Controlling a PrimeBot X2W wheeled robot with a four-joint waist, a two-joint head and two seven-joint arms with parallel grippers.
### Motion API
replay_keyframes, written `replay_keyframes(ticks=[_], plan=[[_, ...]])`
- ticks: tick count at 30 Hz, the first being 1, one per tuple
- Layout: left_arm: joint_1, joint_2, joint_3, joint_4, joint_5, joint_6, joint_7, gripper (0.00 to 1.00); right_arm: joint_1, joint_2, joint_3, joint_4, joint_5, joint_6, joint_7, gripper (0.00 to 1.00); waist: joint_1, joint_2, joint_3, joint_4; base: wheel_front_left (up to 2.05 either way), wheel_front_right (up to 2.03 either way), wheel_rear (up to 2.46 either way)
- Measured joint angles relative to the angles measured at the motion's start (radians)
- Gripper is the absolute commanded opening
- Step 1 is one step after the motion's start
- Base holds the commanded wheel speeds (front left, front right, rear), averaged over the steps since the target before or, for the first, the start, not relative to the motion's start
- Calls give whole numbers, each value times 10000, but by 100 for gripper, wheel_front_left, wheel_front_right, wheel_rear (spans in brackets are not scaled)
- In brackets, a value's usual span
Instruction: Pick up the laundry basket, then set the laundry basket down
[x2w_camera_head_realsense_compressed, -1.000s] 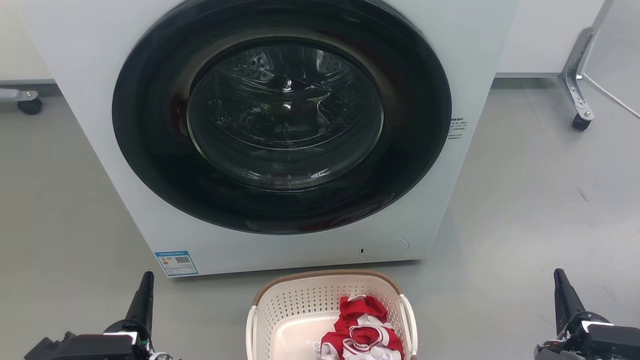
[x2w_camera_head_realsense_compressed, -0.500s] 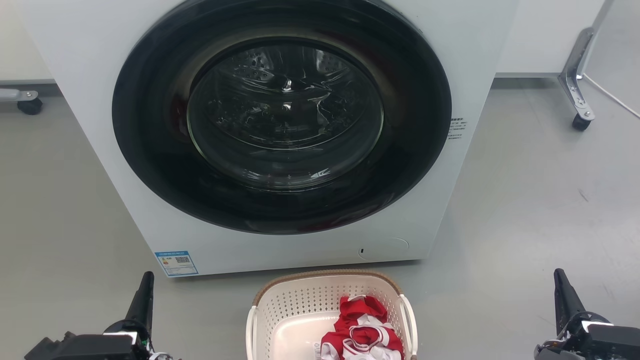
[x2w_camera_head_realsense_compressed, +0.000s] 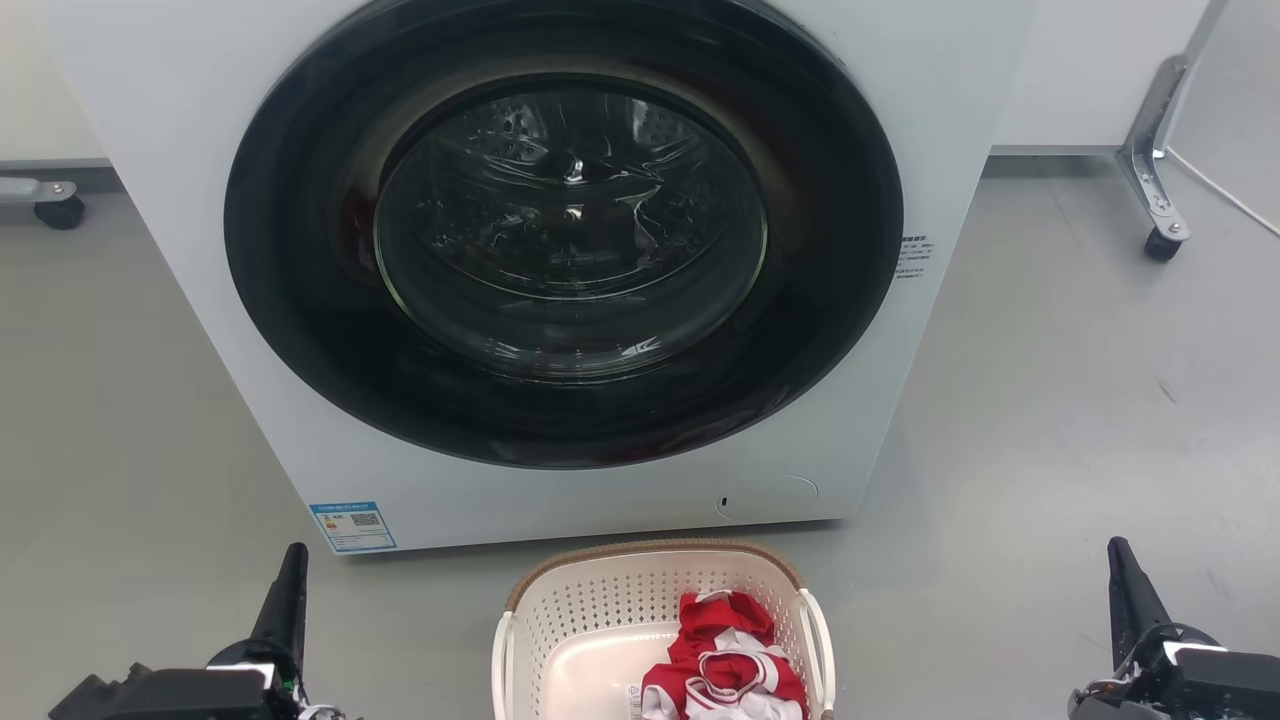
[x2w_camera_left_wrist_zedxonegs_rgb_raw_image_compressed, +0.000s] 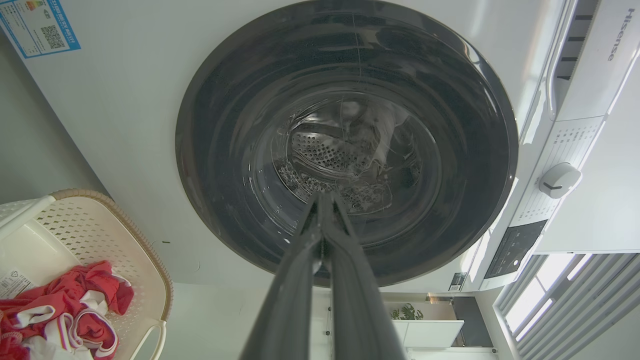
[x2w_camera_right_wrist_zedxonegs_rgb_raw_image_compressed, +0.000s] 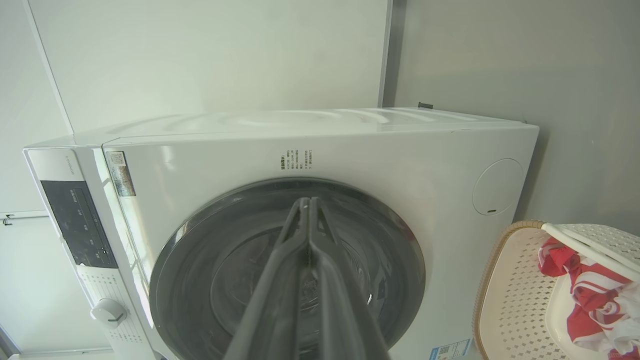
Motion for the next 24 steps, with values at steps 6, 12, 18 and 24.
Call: replay_keyframes(ticks=[6,12,18,24], plan=[[0,0,0,0,0,0,0,0,0,0,0,0,0,0,0,0,0,0,0,0,0,0,0],[0,0,0,0,0,0,0,0,0,0,0,0,0,0,0,0,0,0,0,0,0,0,0],[0,0,0,0,0,0,0,0,0,0,0,0,0,0,0,0,0,0,0,0,0,0,0],[0,0,0,0,0,0,0,0,0,0,0,0,0,0,0,0,0,0,0,0,0,0,0]])
